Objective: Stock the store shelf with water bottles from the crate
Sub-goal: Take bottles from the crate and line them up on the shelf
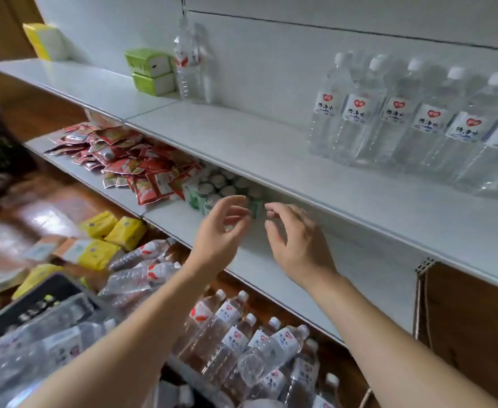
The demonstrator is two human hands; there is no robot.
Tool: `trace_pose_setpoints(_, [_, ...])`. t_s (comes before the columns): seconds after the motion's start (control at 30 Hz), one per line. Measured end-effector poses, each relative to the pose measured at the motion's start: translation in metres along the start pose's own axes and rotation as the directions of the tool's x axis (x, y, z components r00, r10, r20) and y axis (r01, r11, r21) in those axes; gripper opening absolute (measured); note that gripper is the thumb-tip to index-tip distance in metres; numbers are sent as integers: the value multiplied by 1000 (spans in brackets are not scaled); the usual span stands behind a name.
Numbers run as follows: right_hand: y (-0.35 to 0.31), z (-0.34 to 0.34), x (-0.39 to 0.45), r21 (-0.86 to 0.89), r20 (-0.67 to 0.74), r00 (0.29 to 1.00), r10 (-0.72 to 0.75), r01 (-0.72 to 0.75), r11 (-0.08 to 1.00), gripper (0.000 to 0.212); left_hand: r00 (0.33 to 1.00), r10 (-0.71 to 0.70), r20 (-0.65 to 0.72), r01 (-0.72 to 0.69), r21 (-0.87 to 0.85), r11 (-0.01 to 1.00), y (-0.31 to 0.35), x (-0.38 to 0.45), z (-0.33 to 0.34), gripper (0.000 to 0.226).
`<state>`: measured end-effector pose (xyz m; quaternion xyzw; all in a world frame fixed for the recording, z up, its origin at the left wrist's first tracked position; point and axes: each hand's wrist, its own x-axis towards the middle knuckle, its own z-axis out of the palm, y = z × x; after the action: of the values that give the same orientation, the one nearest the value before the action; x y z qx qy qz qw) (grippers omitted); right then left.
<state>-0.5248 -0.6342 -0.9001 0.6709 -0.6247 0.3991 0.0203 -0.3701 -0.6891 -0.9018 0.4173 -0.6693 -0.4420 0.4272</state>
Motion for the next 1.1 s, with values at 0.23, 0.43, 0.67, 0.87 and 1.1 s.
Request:
trace_pose_setpoints(0.23, [-82,66,-83,163,504,863,-21,-72,984,26,940,-340,24,338,65,939,-72,-148,-99,17])
trace_pose_setpoints(0.43, [-124,115,-152,107,850,524,-58,-63,992,32,851,-515,104,428,429,795,-135,-248,-129,15])
trace_pose_setpoints(0.67, [-143,177,-205,-62,985,160,70,-49,997,54,689,-715,115,389,775,499,-174,-305,-174,62])
trace_pose_setpoints(0.87, [-147,198,-242,-169,979,131,156,98,981,64,653,-729,207,139,913,383,-179,-302,-163,80])
trace_pose_setpoints(1.1, [-139,164,-205,-40,979,195,61,-110,993,48,680,-688,253,310,751,583,-173,-296,-181,91])
